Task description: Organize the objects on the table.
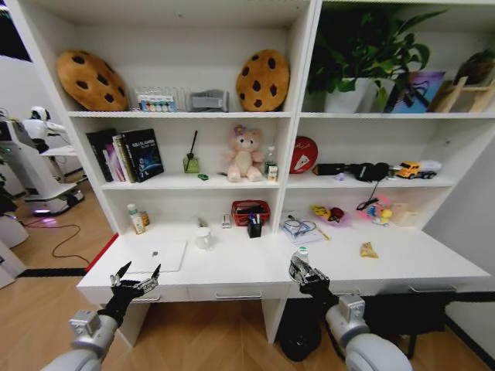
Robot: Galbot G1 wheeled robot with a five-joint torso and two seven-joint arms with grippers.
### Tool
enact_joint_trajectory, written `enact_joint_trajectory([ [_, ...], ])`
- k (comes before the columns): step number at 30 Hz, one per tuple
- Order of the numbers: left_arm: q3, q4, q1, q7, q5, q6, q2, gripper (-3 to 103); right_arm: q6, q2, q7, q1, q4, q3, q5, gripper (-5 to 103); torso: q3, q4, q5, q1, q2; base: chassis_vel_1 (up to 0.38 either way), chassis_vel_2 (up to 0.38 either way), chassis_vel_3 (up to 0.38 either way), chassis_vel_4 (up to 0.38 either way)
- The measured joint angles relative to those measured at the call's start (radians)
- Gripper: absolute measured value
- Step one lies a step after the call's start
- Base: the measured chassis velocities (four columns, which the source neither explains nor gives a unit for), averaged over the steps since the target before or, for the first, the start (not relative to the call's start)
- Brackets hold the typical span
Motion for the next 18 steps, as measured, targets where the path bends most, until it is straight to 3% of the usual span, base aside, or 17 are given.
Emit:
enact_joint_trajectory([
  [5,0.000,0.000,0.000,0.000,0.000,0.000,0.000,100,0.002,0.002,0.003,0.002,0.000,-0.004,-0.001,25,0.000,-0.0003,0.0014,0.001,0.000,-0.328,-0.311,0.316,0.317],
  [6,0.000,0.000,0.000,0.000,0.000,0.000,0.000,100,0.002,0.002,0.004,0.002,0.001,-0.007,-0.002,25,0.000,0.0000,-0.0003,0.000,0.000,-0.357,-0.356,0.363,0.313],
  [11,0.000,0.000,0.000,0.000,0.000,0.000,0.000,100,0.017,0.005,0.021,-0.001,-0.003,-0.024,-0.023,25,0.000,0.0000,0.0018,0.000,0.000,-0.356,-0.355,0.356,0.363],
  [12,0.000,0.000,0.000,0.000,0.000,0.000,0.000,100,0.018,0.005,0.029,-0.011,-0.001,-0.032,-0.031,25,0.000,0.0001,-0.0014,0.000,0.000,-0.336,-0.339,0.356,0.331],
  [13,0.001,0.000,0.000,0.000,0.000,0.000,0.000,100,0.009,0.005,0.056,-0.029,0.005,-0.045,-0.027,25,0.000,0.0004,0.0014,0.000,0.000,-0.336,-0.269,0.312,0.331],
  [14,0.000,0.000,0.000,0.000,0.000,0.000,0.000,100,-0.028,0.005,0.127,-0.057,0.019,-0.073,0.024,25,0.000,-0.0008,0.0027,0.001,0.000,-0.178,-0.269,0.186,0.178],
  [15,0.000,0.000,0.000,0.000,0.000,0.000,0.000,100,-0.057,0.007,0.184,-0.075,0.030,-0.088,0.076,25,0.000,-0.0006,0.0012,0.001,0.000,-0.063,-0.218,0.186,0.178],
  [16,0.000,0.000,0.000,0.000,0.000,0.000,0.000,100,-0.057,0.007,0.184,-0.075,0.030,-0.088,0.076,25,0.000,-0.0006,0.0012,0.001,0.000,-0.063,-0.218,0.186,0.178],
  [17,0.001,0.000,0.000,0.000,0.000,0.000,0.000,100,-0.110,0.016,0.324,-0.099,0.053,-0.115,0.214,25,0.000,-0.0003,-0.0005,0.000,0.000,-0.063,-0.125,0.143,0.058],
  [18,0.001,0.000,0.000,0.000,0.000,0.000,0.000,100,-0.137,0.025,0.467,-0.108,0.065,-0.135,0.358,25,0.000,-0.0002,0.0003,0.000,0.000,-0.080,-0.125,0.044,0.070],
])
